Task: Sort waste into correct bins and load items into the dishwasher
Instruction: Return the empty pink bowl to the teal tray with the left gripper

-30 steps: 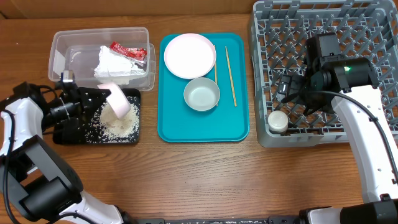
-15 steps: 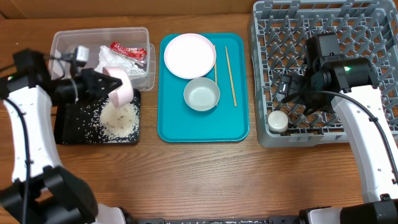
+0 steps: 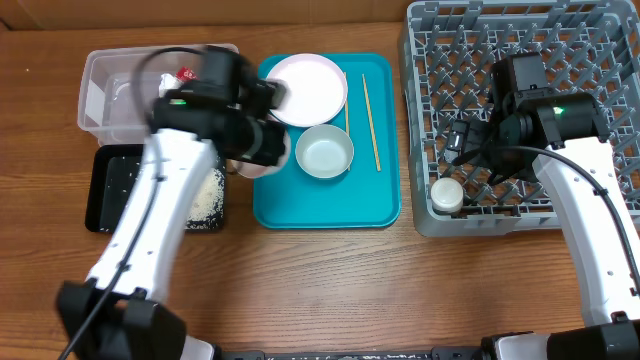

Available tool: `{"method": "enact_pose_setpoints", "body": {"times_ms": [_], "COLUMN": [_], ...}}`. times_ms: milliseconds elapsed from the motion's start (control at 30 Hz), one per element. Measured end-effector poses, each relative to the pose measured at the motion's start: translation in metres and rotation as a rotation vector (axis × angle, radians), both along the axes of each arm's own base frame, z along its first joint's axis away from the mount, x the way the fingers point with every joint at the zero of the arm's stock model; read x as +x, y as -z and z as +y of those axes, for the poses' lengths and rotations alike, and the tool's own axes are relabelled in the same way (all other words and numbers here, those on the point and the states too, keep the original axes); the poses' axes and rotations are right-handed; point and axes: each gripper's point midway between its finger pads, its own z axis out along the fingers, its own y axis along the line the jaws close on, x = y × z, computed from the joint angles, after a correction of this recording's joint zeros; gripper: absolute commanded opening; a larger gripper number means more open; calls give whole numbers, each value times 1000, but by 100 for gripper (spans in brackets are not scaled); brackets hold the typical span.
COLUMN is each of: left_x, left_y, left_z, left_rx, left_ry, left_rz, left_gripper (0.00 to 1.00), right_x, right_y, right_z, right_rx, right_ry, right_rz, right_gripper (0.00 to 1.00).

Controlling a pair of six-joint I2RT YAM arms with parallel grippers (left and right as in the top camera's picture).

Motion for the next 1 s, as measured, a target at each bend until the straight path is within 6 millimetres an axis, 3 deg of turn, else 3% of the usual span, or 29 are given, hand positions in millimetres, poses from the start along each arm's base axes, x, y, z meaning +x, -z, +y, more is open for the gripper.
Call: {"method": "enact_pose_setpoints", "body": {"times_ms": [100,267,500,567,700,733,1000], "left_x": [-7,-18,-29,-31,-33,-33,-33], "left_y": [27,75,121,125,127,127,123], "left_z": [-14,-20,-29,-31,-34,-34,-34], "left_rx": [122,266,360,369,374,378,379], "left_ry": [15,9,20,28,25,27,20], "left_rz": [56,184,296,305,309,307,309], "left_gripper": [4,4,4,5,40,43,47], "right_x": [0,1,3,3,4,4,9], "right_y": [0,0,-1,-1,-1,-1,-3], "right_z": [0,0,0,0,0,0,4], "right_rx": [0,0,2,2,2,2,21], "right_ry": [0,0,0,0,0,0,-4], "right_rz": [0,-6,-14,-14,-15,-16,-39], "right_gripper": [100,100,100,100,100,100,100]}}
